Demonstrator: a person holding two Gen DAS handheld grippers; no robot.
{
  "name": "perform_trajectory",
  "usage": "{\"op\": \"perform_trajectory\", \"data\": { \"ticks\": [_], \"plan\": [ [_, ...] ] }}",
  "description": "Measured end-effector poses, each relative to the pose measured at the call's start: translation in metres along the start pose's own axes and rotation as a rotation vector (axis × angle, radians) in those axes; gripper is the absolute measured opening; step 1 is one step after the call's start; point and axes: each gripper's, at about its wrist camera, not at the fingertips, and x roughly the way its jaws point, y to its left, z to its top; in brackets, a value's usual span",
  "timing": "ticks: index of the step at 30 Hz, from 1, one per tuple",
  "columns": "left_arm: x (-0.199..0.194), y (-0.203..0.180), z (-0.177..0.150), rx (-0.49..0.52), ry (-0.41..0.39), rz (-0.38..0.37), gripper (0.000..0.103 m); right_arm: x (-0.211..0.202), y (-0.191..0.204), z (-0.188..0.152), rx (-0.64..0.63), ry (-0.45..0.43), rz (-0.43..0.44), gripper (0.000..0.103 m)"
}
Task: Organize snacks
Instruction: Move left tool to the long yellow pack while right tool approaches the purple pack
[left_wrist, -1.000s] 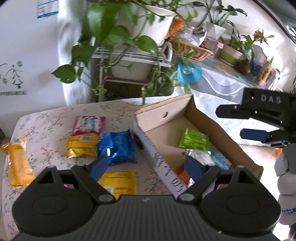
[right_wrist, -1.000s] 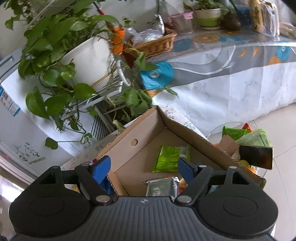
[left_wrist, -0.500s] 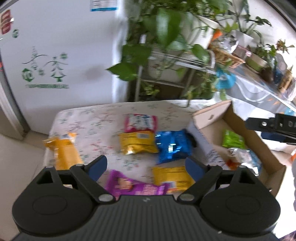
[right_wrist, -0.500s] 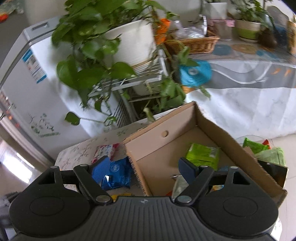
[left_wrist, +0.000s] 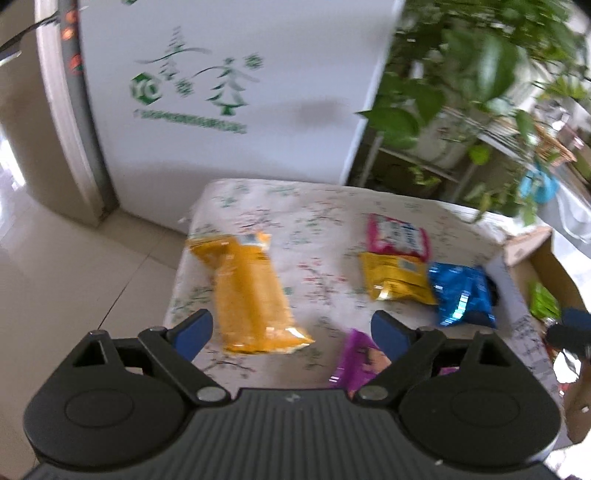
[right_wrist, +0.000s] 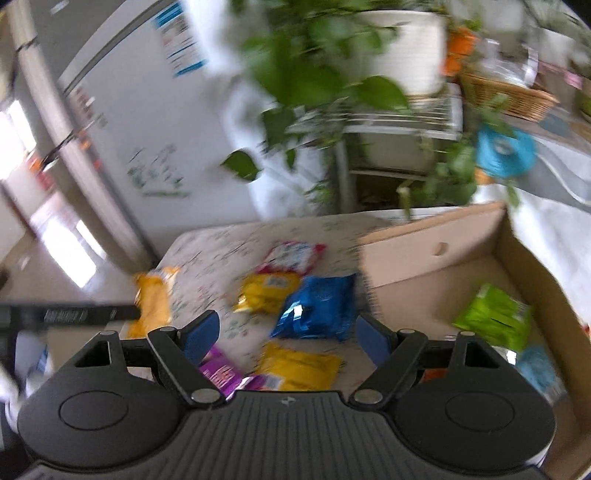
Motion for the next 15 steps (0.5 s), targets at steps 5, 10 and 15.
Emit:
{"op": "perform_trajectory", "data": {
  "ticks": [5, 10, 15],
  "plan": [
    [0.019, 0.021, 0.006, -0.074, 0.036, 0.028, 0.093, 0.022, 0.029, -0.007, -0.112, 0.045, 0.067, 0.086],
    [0.035, 0.027, 0.011, -0.097, 0.066, 0.030, 0.093, 0.046, 0.056, -0.017, -0.279, 0.087, 0.104, 0.086],
    [0.053, 0.027, 0.014, -0.102, 0.095, 0.026, 0.093, 0.067, 0.070, -0.025, -0.359, 0.147, 0.116, 0.088]
  ]
}}
